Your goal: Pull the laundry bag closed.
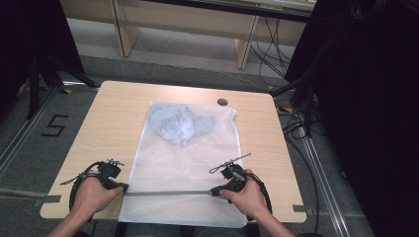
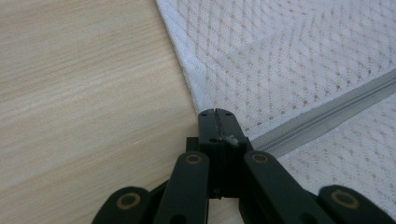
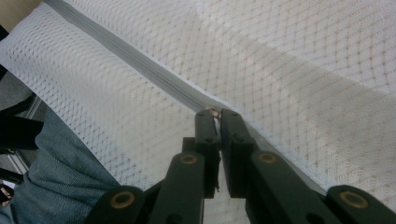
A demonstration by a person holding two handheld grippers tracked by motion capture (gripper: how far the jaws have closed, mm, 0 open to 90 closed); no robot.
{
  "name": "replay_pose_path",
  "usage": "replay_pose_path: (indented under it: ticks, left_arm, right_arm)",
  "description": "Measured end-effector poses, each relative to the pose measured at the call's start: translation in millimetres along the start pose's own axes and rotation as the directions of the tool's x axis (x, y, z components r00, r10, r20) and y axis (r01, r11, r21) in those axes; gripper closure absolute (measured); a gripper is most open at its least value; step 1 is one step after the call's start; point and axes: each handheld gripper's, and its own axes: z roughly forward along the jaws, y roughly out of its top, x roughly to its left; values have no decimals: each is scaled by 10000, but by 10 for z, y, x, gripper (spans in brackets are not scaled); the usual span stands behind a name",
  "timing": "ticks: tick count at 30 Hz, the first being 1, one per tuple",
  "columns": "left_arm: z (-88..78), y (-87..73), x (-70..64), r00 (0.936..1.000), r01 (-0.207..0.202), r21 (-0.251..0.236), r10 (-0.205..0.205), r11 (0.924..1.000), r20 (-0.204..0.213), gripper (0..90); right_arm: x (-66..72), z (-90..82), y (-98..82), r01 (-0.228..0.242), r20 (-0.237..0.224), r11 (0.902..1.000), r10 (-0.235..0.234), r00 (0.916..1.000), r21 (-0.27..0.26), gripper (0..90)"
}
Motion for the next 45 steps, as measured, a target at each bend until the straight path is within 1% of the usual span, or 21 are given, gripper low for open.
replay_pose_path:
  ticks: [3, 4, 8, 9, 10, 13, 14, 15, 17, 18, 23, 27, 29, 30, 32, 33, 34, 35, 36, 38, 45]
  left_arm:
    - [0, 0, 0, 10000, -14, 1, 14, 10000, 1, 899]
    - [0, 0, 0, 10000, -1, 7, 1, 10000, -2, 899]
    - [-1, 1, 2, 10000, -8, 12, 8, 10000, 16, 899]
    - [2, 0, -1, 10000, 31, -25, -31, 10000, 32, 899]
    - [0, 0, 3, 10000, 5, 0, -5, 10000, 25, 899]
    - [3, 0, -2, 10000, 45, -43, -45, 10000, 36, 899]
    - [0, 1, 3, 10000, -2, 5, 2, 10000, 24, 899]
    - [0, 0, 3, 10000, 0, 0, 0, 10000, 24, 899]
    - [0, 0, 3, 10000, -6, 6, 6, 10000, 20, 899]
    - [-1, 1, 3, 10000, -14, 16, 14, 10000, 19, 899]
    - [4, 0, -4, 10000, 80, -57, -80, 10000, 30, 899]
    - [-1, 0, 1, 10000, 2, 14, -2, 10000, 12, 899]
    - [3, 0, 1, 10000, 35, -28, -35, 10000, 20, 899]
    - [9, -1, -3, 9999, 124, -90, -124, 9999, -41, 899]
    - [5, -1, -1, 10000, 72, -55, -72, 10000, 6, 899]
    - [6, -1, -1, 10000, 86, -65, -86, 9999, -6, 899]
    - [9, -1, -3, 9999, 125, -94, -126, 9999, -43, 899]
    - [8, -1, -2, 9999, 112, -90, -112, 9999, -37, 899]
    - [-1, 0, 4, 10000, -12, 14, 12, 10000, 24, 899]
    - [4, 0, -2, 10000, 62, -51, -62, 10000, 35, 899]
    - [2, -1, -1, 10000, 29, -35, -29, 10000, 2, 899]
  right_arm:
    - [-4, -15, -11, -208, 13, 9997, 208, 9998, 114, 870]
    - [-15, -10, -11, -47, -10, 10000, 47, 10000, -30, 870]
    - [-21, -34, -16, -272, 76, 9996, 271, 9996, 97, 870]
    - [-33, -31, -16, -81, 5, 10000, 81, 10000, 2, 870]
    - [-28, -35, -18, -212, 55, 9998, 211, 9998, 49, 870]
    - [-37, -33, -25, -239, 49, 9997, 239, 9997, 36, 870]
    - [-41, -37, -29, -254, 217, 9996, 253, 9994, 75, 870]
    - [-45, -37, -32, -134, 82, 9999, 134, 9999, -24, 870]
    - [-54, -43, -35, -146, 105, 9999, 146, 9998, -72, 871]
    - [-47, -56, -39, -362, 9, 9993, 362, 9993, 57, 870]
    - [-67, -63, -52, -278, 162, 9996, 279, 9995, -76, 870]
    - [-85, -70, -56, -228, 85, 9997, 229, 9997, -132, 871]
    - [-87, -81, -63, -329, 156, 9994, 330, 9993, -106, 870]
    - [-103, -78, -63, -225, 34, 9997, 225, 9997, -122, 870]
    - [-100, -90, -69, -472, 86, 9989, 473, 9988, -10, 870]
    - [-105, -90, -72, -443, 117, 9990, 443, 9990, -22, 870]
    - [-88, -95, -75, -710, 38, 9975, 710, 9975, 46, 870]
    - [-120, -89, -80, -344, 135, 9993, 347, 9993, -176, 870]
    - [-125, -92, -82, -336, 150, 9994, 338, 9993, -129, 870]
    - [-135, -101, -86, -479, 144, 9988, 480, 9987, -40, 870]
    - [-167, -119, -102, -540, 165, 9985, 541, 9984, -76, 870]
